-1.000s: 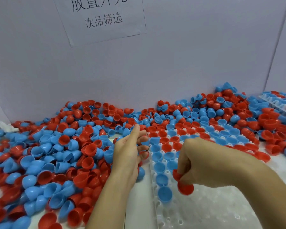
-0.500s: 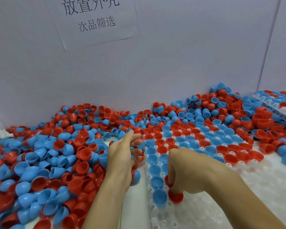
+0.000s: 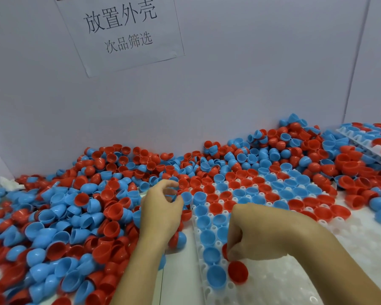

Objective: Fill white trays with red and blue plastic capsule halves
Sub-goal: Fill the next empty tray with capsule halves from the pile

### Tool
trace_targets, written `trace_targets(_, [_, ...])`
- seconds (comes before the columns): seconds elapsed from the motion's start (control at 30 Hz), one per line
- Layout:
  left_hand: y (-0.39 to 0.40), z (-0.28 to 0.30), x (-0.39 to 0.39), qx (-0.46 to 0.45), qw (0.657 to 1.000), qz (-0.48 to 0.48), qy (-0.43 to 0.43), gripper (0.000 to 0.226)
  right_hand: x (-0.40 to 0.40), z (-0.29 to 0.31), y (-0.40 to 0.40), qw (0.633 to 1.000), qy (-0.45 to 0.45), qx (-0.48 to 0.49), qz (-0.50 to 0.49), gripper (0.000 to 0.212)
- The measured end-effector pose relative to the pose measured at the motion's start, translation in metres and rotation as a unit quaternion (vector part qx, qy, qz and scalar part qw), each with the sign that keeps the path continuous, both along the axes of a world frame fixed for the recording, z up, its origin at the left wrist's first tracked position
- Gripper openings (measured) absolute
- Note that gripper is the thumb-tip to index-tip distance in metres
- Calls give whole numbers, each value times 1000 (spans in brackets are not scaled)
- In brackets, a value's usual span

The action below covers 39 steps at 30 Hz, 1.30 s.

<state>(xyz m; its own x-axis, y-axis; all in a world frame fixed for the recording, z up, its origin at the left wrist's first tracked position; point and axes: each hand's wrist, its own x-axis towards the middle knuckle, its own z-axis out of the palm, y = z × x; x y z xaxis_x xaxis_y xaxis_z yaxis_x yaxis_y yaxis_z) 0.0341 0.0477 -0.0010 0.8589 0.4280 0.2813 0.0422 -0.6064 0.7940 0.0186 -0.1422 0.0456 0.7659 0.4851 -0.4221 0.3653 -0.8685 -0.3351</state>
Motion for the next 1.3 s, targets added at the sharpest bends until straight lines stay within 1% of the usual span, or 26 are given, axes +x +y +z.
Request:
trace_targets(0.03, [-1, 5, 5, 48, 998, -27, 39, 34, 3, 2, -5, 1000, 7, 22, -8, 22])
trace_targets(0.1, [0, 7, 19, 125, 984, -61, 108, 49, 6, 2, -10, 997, -6, 72, -2, 20])
trace_targets(0.17, [-2, 10, 33, 184, 965, -88, 162, 56, 13, -3, -12, 995, -20, 101, -1, 19])
trace_targets(0.2, [-4, 10, 36, 207, 956, -98, 184, 54, 15, -7, -14, 993, -23, 116, -1, 18])
trace_targets(0.27, [-4, 10, 35, 241, 945, -93, 198, 48, 19, -12, -16, 990, -23, 136, -3, 18])
trace_targets(0.33, [3, 13, 33, 238, 952, -85, 172, 40, 22, -14, -20, 988, -25, 151, -6, 18])
trace_targets(0.4, [9, 18, 27, 205, 967, -69, 134, 34, 24, -15, -22, 986, -35, 163, -12, 20])
trace_targets(0.43, [11, 20, 23, 176, 977, -65, 101, 32, 25, -15, -23, 984, -44, 171, -18, 21])
trace_targets(0.5, [6, 26, 12, 96, 993, -58, 29, 26, 27, -15, -23, 974, -73, 209, -39, 22])
trace_targets(0.53, [-1, 28, 6, 53, 997, -58, -5, 20, 28, -16, -22, 965, -93, 240, -54, 19])
trace_targets(0.57, [-11, 27, -1, 19, 997, -61, -40, 13, 28, -15, -19, 950, -124, 278, -71, 14])
trace_targets(0.63, [-29, 20, -15, -15, 992, -66, -104, 14, 27, -14, -13, 905, -181, 369, -109, 7])
trace_targets(0.7, [-41, 10, -23, 1, 987, -82, -136, 17, 25, -15, -9, 867, -217, 430, -127, 8])
trace_targets(0.73, [-44, 7, -24, 25, 985, -95, -142, 19, 25, -15, -7, 859, -224, 442, -130, 9])
trace_targets(0.8, [-44, 2, -22, 61, 980, -116, -150, 20, 24, -17, -4, 861, -207, 446, -130, 12])
trace_targets(0.9, [-46, 6, -20, 65, 975, -148, -156, 22, 24, -20, -1, 868, -192, 437, -138, 15])
trace_targets(0.97, [-49, 7, -20, 65, 971, -172, -154, 25, 26, -21, 1, 875, -198, 418, -142, 9])
trace_targets(1.0, [-49, 6, -20, 50, 969, -188, -150, 30, 27, -22, 1, 875, -193, 420, -143, 6])
trace_targets(1.07, [-49, 6, -20, -2, 965, -225, -137, 37, 30, -23, -3, 869, -180, 432, -158, 15])
trace_targets(1.17, [-47, 7, -19, -67, 959, -249, -120, 35, 31, -22, -9, 863, -166, 444, -173, 16])
trace_targets(1.23, [-43, 8, -18, -113, 952, -263, -109, 33, 30, -21, -9, 859, -175, 451, -171, 19])
trace_targets(1.3, [-35, 9, -18, -157, 945, -272, -96, 35, 30, -16, -12, 858, -204, 443, -161, 18])
